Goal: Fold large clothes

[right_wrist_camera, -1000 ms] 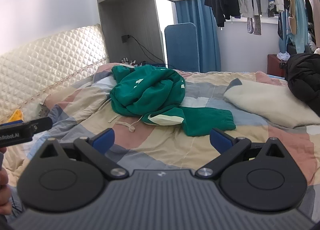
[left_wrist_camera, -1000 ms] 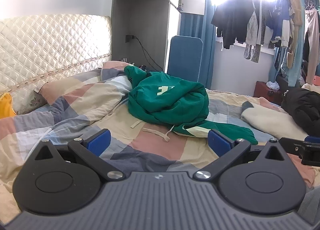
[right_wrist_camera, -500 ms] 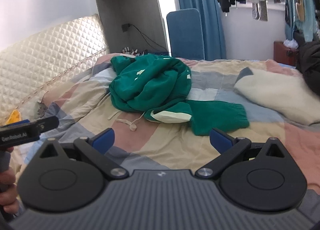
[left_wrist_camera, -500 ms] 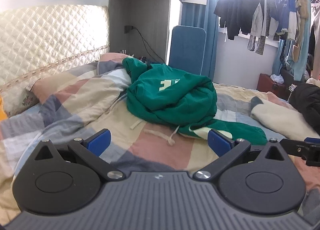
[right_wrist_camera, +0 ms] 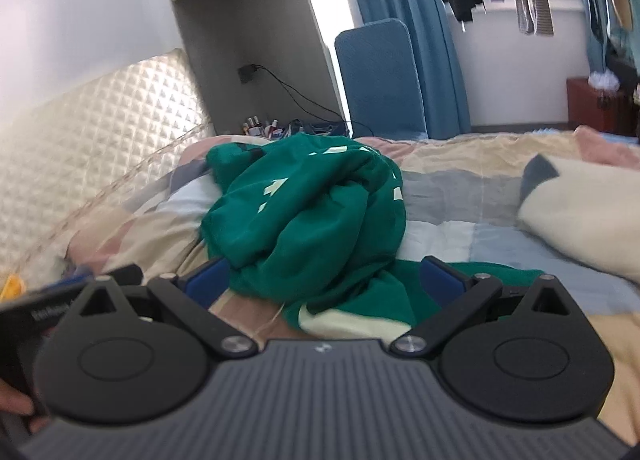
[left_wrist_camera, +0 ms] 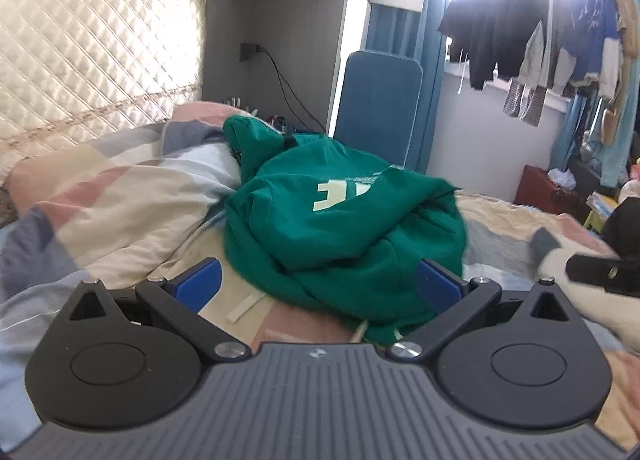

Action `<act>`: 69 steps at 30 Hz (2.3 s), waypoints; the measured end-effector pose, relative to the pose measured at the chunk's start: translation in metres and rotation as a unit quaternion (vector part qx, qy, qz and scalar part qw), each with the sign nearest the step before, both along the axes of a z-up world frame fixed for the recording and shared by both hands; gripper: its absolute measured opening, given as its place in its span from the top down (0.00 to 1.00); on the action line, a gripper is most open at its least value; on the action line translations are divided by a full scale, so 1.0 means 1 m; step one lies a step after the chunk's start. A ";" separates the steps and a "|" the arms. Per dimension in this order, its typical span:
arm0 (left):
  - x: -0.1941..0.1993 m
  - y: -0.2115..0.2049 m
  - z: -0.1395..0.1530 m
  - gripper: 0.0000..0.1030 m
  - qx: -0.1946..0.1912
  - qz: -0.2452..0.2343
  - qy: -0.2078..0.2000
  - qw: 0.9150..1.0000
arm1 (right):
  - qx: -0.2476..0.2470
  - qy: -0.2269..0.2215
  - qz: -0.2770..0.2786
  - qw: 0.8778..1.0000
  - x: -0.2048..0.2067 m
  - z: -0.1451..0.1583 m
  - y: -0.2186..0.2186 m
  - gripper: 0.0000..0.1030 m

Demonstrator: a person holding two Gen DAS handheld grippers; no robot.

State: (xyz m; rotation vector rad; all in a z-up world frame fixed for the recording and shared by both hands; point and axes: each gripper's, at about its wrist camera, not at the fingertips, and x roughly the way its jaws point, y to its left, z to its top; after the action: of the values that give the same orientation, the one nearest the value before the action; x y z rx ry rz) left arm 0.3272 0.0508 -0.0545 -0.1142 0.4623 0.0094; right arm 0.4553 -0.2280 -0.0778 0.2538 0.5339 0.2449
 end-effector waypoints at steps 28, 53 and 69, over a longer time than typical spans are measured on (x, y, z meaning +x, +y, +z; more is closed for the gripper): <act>0.188 0.070 -0.052 0.86 -0.236 -0.037 0.032 0.971 | 0.045 0.027 0.118 0.992 0.101 -0.034 0.044 0.90; -0.228 0.049 0.041 0.87 -0.220 -0.027 -0.056 0.974 | 0.115 -0.032 0.187 0.975 -0.206 0.037 -0.040 0.90; -0.232 0.079 -0.062 0.26 -0.261 0.049 0.062 0.962 | 0.091 0.153 0.179 0.968 -0.189 -0.027 -0.007 0.38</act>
State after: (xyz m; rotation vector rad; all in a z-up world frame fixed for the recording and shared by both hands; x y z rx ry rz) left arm 0.0951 0.1297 -0.1161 -0.6578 0.5752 -0.0087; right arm 0.2661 -0.2352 -0.1044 0.3775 0.8663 0.6140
